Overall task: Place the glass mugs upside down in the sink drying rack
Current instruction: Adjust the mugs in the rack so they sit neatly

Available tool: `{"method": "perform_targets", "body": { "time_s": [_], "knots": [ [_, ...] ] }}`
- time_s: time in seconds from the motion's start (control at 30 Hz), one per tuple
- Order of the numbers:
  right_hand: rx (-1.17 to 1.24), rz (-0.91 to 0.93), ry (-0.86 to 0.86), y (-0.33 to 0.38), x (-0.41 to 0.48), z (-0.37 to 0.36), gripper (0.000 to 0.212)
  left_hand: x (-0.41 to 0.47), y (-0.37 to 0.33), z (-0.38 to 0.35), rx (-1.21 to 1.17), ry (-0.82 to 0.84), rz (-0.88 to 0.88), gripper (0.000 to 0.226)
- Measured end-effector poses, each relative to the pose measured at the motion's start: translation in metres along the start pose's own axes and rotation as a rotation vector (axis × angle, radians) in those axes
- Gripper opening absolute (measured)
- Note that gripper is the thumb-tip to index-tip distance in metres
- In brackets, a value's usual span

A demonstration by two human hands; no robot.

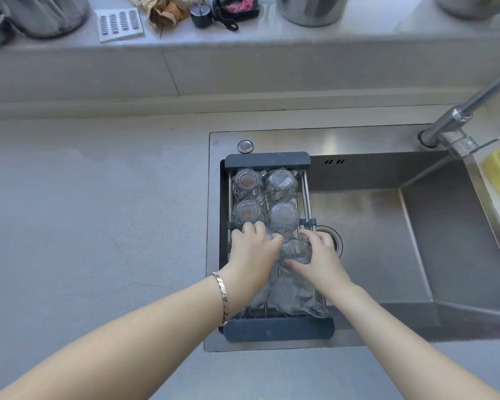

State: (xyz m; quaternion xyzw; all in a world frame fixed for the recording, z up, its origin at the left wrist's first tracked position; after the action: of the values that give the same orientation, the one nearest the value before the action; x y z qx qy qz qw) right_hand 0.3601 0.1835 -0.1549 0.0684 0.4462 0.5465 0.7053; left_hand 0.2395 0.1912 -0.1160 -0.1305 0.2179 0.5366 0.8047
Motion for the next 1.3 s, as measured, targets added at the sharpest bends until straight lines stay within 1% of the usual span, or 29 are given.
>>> {"method": "perform_targets", "body": {
  "time_s": [0.1, 0.27, 0.43, 0.53, 0.6, 0.67, 0.73, 0.77, 0.83, 0.9, 0.97, 1.1, 1.2, 1.3],
  "knots": [
    [0.001, -0.009, -0.014, 0.002, 0.001, 0.001, 0.062, 0.001, 0.005, 0.002, 0.002, 0.036, 0.026, 0.054],
    [-0.173, -0.005, -0.028, 0.003, 0.001, -0.002, 0.068, 0.001, 0.008, 0.003, -0.030, 0.073, 0.077, 0.050],
    [-0.188, -0.022, -0.054, 0.000, 0.001, 0.000, 0.067, 0.002, 0.018, -0.001, -0.054, 0.065, 0.137, 0.045],
    [-0.238, -0.040, -0.048, 0.002, 0.003, -0.001, 0.061, 0.001, 0.024, -0.010, -0.050, 0.094, 0.149, 0.045],
    [-0.206, -0.063, -0.045, 0.004, 0.007, 0.003, 0.053, 0.000, 0.025, -0.014, -0.073, 0.092, 0.148, 0.045],
    [-0.152, -0.093, -0.111, 0.009, 0.015, 0.016, 0.049, 0.000, 0.025, -0.016, -0.100, 0.080, 0.138, 0.048],
    [-0.109, -0.098, -0.192, 0.019, 0.024, 0.028, 0.054, 0.001, 0.026, -0.019, -0.145, 0.082, 0.122, 0.053],
    [-0.087, -0.093, -0.199, 0.026, 0.030, 0.029, 0.058, 0.001, 0.026, -0.022, -0.183, 0.092, 0.112, 0.056],
    [-0.084, -0.095, -0.141, 0.037, 0.041, 0.021, 0.068, 0.000, 0.027, -0.027, -0.286, 0.117, 0.095, 0.060],
    [-0.180, -0.121, -0.074, 0.041, 0.050, 0.009, 0.077, -0.002, 0.027, -0.028, -0.383, 0.114, 0.083, 0.062],
    [-0.279, -0.141, -0.065, 0.043, 0.054, 0.004, 0.078, -0.003, 0.027, -0.027, -0.426, 0.092, 0.085, 0.062],
    [-0.324, -0.128, -0.179, 0.045, 0.056, 0.013, 0.067, 0.001, 0.021, -0.021, -0.365, 0.068, 0.120, 0.058],
    [-0.305, -0.108, -0.251, 0.043, 0.054, 0.020, 0.065, 0.006, 0.014, -0.012, -0.294, 0.057, 0.144, 0.051],
    [-0.294, -0.091, -0.266, 0.040, 0.054, 0.027, 0.066, 0.014, 0.016, -0.006, -0.286, 0.057, 0.187, 0.046]
  ]
}}
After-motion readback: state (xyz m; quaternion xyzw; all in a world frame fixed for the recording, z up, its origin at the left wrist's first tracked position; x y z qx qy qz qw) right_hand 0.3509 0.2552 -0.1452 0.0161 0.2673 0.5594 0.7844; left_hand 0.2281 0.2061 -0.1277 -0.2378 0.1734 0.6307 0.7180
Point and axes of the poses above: each hand's wrist, its own x-axis towards the middle knuckle, its own z-axis out of the back of the hand, y = z × x, the point moved 8 cm from there along x, towards the middle knuckle, and after that the axes turned 5 degrees about -z, right-handed, at the moved point
